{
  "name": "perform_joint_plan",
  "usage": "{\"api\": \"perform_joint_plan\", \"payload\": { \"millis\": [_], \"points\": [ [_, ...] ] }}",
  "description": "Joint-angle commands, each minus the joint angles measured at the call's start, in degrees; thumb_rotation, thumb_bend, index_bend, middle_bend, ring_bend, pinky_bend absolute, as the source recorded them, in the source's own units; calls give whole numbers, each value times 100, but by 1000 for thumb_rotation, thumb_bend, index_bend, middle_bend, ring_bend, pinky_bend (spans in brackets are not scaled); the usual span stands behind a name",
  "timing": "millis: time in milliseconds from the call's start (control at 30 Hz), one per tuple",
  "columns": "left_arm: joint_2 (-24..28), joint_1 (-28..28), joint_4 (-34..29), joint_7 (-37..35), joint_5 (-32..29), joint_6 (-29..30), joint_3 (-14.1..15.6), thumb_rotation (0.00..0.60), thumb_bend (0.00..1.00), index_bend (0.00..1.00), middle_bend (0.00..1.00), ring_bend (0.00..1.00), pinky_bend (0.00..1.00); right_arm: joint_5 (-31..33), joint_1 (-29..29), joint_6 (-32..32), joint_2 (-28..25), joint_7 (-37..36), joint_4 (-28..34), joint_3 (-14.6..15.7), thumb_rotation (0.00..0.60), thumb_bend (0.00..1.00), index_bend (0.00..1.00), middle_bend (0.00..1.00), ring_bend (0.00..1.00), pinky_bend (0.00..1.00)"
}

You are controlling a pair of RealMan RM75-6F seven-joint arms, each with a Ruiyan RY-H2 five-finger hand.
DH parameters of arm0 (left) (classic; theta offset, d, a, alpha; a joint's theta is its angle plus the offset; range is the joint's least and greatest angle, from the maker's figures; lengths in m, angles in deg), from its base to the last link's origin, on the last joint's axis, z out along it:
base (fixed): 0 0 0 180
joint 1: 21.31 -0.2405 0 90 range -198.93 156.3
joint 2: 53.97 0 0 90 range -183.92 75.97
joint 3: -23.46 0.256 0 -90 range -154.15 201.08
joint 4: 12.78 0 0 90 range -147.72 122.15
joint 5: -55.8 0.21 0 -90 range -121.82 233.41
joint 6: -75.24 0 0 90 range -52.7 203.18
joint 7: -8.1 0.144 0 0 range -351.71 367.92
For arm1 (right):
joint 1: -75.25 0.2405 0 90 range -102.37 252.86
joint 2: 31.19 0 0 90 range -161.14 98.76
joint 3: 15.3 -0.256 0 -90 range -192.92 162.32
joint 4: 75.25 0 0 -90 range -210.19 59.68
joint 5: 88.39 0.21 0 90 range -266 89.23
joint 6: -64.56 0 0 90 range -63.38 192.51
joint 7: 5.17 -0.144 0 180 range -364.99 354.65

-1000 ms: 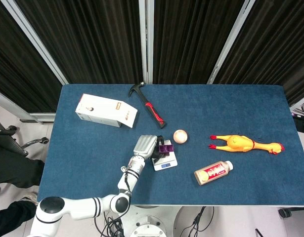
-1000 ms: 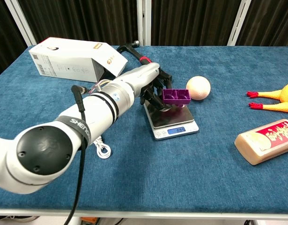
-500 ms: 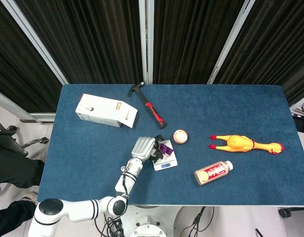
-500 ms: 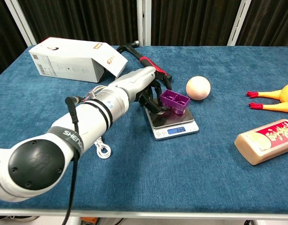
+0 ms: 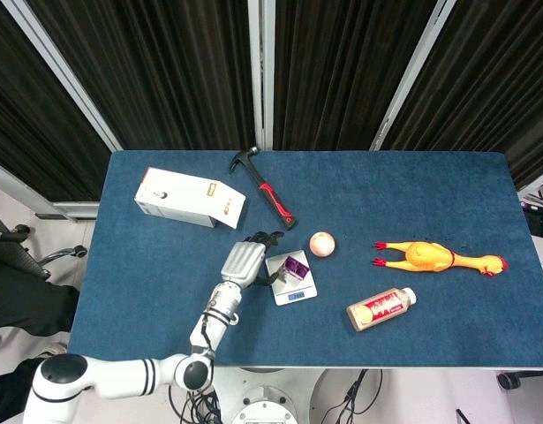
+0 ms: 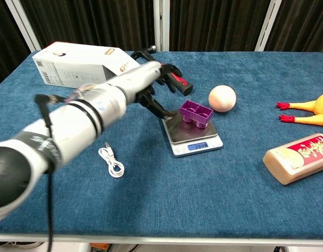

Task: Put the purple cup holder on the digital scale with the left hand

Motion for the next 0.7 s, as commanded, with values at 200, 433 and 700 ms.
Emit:
{"api": "perform_joint_plan", "payload": {
  "millis": [200,433,700],
  "points": [
    [2552,-1617,-2171,199,1579,1920,1178,600,252,154,245,131,198,-144,42,-22,31,179,104,65,600,211,0,0,0,0],
    [4080,-3012,-2126,-231,2241,3157,2190,600,237,159,221,105,148,-216,109,132,51,528,284,170,600,170,0,0,0,0],
    [4625,-3606,-1382,-1278,2928,3334,2666,600,213,159,207,84,75,-203,204,316,12,1045,620,217,600,158,0,0,0,0]
  ]
}}
